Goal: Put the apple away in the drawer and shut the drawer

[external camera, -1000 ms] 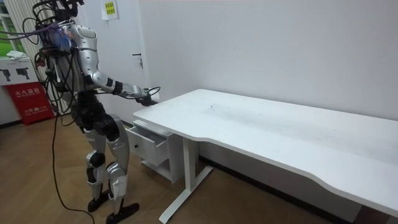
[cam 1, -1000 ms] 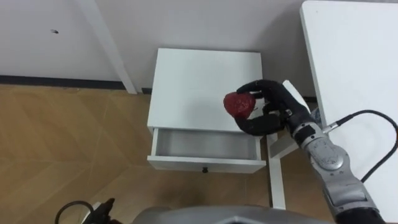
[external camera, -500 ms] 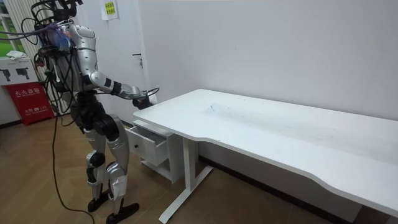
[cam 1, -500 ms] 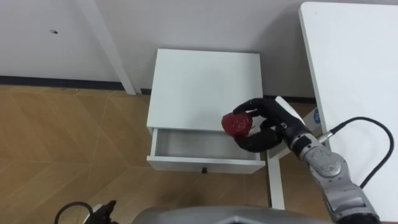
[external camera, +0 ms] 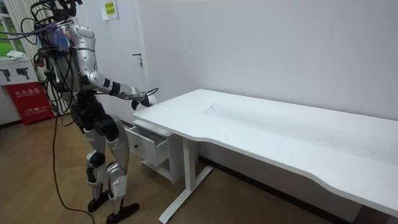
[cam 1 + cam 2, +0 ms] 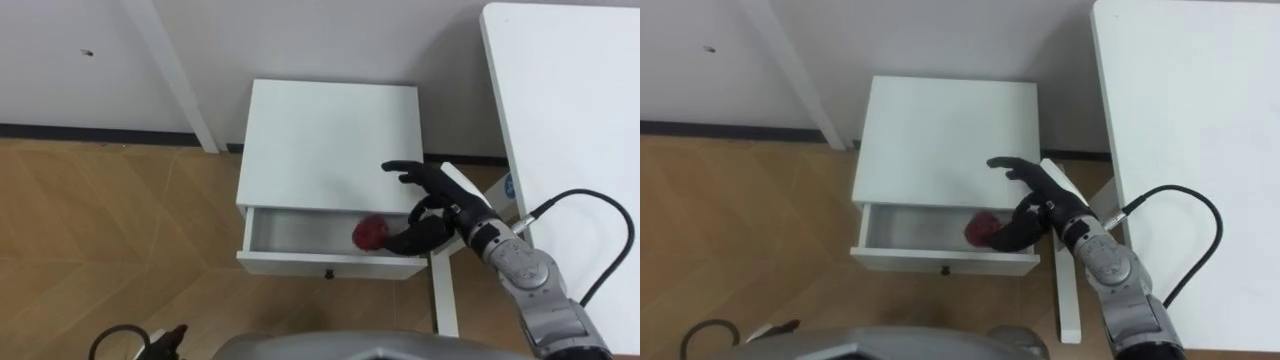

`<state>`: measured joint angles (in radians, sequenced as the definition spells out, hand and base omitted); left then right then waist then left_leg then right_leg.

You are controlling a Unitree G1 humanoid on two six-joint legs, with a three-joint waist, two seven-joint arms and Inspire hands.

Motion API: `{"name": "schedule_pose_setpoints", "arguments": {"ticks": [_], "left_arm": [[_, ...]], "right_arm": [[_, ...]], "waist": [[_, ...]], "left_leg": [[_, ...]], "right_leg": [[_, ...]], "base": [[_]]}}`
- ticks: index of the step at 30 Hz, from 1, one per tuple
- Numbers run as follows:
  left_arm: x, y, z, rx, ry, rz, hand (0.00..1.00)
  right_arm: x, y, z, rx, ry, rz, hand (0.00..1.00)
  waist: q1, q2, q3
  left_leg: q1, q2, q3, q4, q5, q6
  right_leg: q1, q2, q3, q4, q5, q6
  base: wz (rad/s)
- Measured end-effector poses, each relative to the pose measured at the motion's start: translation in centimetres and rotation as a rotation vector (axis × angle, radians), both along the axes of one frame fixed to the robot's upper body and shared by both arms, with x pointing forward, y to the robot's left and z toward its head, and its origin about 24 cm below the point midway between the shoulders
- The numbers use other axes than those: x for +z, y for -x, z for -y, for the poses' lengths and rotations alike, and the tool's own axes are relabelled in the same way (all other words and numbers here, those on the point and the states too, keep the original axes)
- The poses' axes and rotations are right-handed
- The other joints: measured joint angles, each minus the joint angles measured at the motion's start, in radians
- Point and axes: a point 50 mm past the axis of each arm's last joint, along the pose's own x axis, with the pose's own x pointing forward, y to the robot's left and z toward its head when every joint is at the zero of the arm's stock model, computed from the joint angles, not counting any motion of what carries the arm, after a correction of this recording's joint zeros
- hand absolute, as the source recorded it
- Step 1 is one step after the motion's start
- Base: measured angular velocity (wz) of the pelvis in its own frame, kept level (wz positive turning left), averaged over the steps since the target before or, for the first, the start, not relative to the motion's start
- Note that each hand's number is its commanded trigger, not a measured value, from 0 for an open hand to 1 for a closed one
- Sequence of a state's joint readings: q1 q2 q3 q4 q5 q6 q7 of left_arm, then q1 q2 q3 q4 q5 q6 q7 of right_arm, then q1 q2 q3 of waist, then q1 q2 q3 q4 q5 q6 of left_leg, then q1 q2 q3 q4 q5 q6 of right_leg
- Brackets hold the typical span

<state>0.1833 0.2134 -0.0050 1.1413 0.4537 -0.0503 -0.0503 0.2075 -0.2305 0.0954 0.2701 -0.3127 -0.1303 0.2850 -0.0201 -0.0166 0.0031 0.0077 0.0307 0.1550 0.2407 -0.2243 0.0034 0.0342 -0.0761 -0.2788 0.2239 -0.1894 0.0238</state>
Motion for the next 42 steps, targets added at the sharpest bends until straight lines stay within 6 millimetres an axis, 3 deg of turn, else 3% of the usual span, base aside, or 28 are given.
{"name": "schedule_pose_setpoints", "arguments": {"ticks": [17,26,31,32,34,35,36,37,38,39,40,41,42], "left_arm": [[0.0,0.1,0.0,0.002,0.003,-0.003,0.00],[-0.1,0.3,0.0,0.027,0.008,0.001,0.00],[-0.1,0.1,0.2,0.029,0.018,0.003,0.00],[-0.1,-0.2,0.3,0.030,0.022,0.010,0.00],[-0.1,-0.8,0.4,0.027,0.025,0.021,0.00],[0.0,-1.5,0.3,0.024,0.023,0.033,0.00],[0.0,-1.8,0.2,0.022,0.021,0.040,0.00],[0.0,-1.9,0.2,0.021,0.020,0.043,0.00],[0.0,-1.7,0.2,0.024,0.019,0.040,0.00],[0.0,-1.4,-0.1,0.035,0.015,0.032,0.00],[0.1,-1.3,-0.3,0.043,0.009,0.028,0.00],[0.2,-1.1,-0.8,0.050,-0.006,0.026,0.00],[0.2,-1.2,-1.0,0.073,-0.009,0.035,0.00]], "right_arm": [[0.0,0.0,0.0,0.003,0.000,-0.001,0.00],[0.1,0.0,0.0,-0.039,-0.082,0.002,0.00],[-0.2,0.3,0.7,-0.114,-0.146,-0.013,0.00],[-0.3,0.3,1.3,-0.151,-0.144,-0.014,0.00],[-0.7,0.4,2.5,-0.225,-0.143,-0.018,0.00],[-0.9,0.6,3.2,-0.282,-0.140,-0.018,0.00],[-1.0,0.9,3.7,-0.319,-0.134,-0.016,0.00],[-1.0,1.1,3.9,-0.333,-0.133,-0.017,0.00],[-1.0,1.2,4.4,-0.358,-0.134,-0.015,0.00],[-0.9,1.2,4.7,-0.385,-0.151,-0.006,0.00],[-0.9,1.2,4.8,-0.394,-0.162,-0.002,0.00],[-1.0,1.3,5.0,-0.418,-0.184,-0.001,0.00],[-0.9,1.3,5.4,-0.446,-0.201,0.005,0.00]], "waist": [[0.003,-0.001,0.0011],[-0.003,0.001,0.0032],[-0.009,0.014,0.0064],[-0.012,0.023,0.0074],[-0.026,0.032,0.0072],[-0.034,0.034,0.0084],[-0.036,0.033,0.0083],[-0.038,0.036,0.0070],[-0.035,0.050,0.0074],[-0.037,0.066,0.0056],[-0.041,0.079,0.0075],[-0.049,0.080,0.0071],[-0.050,0.093,0.0078]], "left_leg": [[0.001,-0.001,0.001,-0.002,0.000,0.000],[-0.001,-0.002,0.006,0.000,-0.004,0.005],[-0.035,0.004,0.027,0.090,-0.040,0.021],[-0.055,0.012,0.075,0.133,-0.062,0.034],[-0.085,0.013,0.109,0.180,-0.094,0.053],[-0.091,0.009,0.122,0.203,-0.106,0.072],[-0.102,-0.006,0.129,0.230,-0.122,0.091],[-0.103,-0.010,0.132,0.242,-0.133,0.099],[-0.104,-0.010,0.138,0.270,-0.152,0.117],[-0.109,-0.007,0.143,0.299,-0.170,0.135],[-0.110,-0.005,0.143,0.315,-0.179,0.144],[-0.112,-0.005,0.144,0.338,-0.189,0.160],[-0.125,0.001,0.144,0.355,-0.195,0.170]], "right_leg": [[0.001,-0.001,-0.001,0.000,0.000,0.000],[0.001,-0.006,-0.009,-0.002,-0.001,0.004],[-0.010,-0.022,-0.024,0.055,-0.014,0.016],[-0.039,-0.039,-0.026,0.123,-0.029,0.023],[-0.113,-0.084,-0.022,0.290,-0.049,0.033],[-0.179,-0.118,-0.005,0.429,-0.042,0.034],[-0.248,-0.152,0.027,0.563,-0.007,0.033],[-0.283,-0.168,0.036,0.626,0.021,0.028],[-0.351,-0.190,0.058,0.742,0.113,0.014],[-0.429,-0.203,0.086,0.847,0.234,0.013],[-0.473,-0.205,0.097,0.918,0.281,0.009],[-0.566,-0.190,0.119,1.126,0.266,0.005],[-0.652,-0.169,0.116,1.312,0.211,0.003]], "base": [[0.00],[0.00],[0.12],[0.30],[0.46],[0.42],[0.31],[0.06],[-0.12],[-0.15],[-0.12],[-0.13],[-0.11]]}}
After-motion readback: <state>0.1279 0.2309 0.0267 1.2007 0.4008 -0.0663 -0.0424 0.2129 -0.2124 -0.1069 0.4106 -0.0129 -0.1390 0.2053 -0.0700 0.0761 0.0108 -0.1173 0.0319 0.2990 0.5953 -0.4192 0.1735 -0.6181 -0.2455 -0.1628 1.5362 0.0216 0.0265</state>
